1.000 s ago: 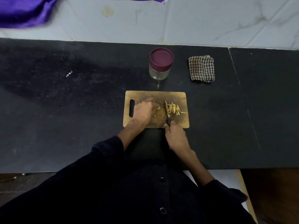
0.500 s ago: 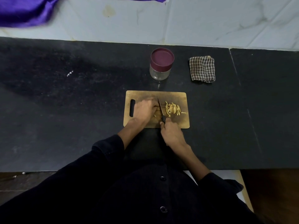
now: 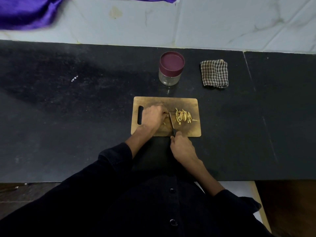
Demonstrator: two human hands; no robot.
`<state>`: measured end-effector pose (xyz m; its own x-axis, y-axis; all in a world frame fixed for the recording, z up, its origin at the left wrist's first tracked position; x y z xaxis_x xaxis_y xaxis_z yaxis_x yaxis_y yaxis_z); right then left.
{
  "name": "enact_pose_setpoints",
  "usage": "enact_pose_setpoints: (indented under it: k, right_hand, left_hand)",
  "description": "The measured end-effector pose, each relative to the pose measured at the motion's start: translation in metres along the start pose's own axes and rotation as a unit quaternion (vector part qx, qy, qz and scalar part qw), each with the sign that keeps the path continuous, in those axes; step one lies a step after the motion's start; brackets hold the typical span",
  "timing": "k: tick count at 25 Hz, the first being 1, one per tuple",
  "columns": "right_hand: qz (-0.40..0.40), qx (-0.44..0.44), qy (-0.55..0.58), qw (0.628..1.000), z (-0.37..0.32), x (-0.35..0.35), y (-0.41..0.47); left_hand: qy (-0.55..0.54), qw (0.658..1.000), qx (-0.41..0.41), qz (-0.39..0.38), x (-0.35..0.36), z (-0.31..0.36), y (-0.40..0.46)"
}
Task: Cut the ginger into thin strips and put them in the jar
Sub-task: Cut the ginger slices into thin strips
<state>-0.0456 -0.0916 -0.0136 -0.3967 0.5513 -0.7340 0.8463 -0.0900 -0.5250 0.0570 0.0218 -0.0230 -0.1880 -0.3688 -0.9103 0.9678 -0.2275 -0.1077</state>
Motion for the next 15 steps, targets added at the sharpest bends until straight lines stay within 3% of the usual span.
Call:
enact_pose_setpoints:
  k: [8, 15]
  right_hand:
    - [0.023, 0.012, 0.068, 0.997, 0.010, -0.003, -0.006]
    - [0.020, -0.015, 0.047, 0.999, -0.001, -0.011, -0.004]
  left_hand:
    - [-0.005, 1.000, 0.004, 0.007, 0.005, -0.002, -0.001]
    - [-0.018, 1.000, 0.000, 0.018, 0.010, -0.008, 0.002]
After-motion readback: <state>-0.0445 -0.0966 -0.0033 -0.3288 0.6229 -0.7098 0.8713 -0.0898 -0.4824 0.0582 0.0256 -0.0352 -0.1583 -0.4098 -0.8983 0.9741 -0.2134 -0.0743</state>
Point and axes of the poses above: each hand's wrist, its own y-axis towards the middle knuckle, its own x-axis out of the palm, z = x × y, the point moved 2 cm from there along y, towards the middle knuckle, and after that the axes turned 2 degrees about -x, right-handed, at the moved point
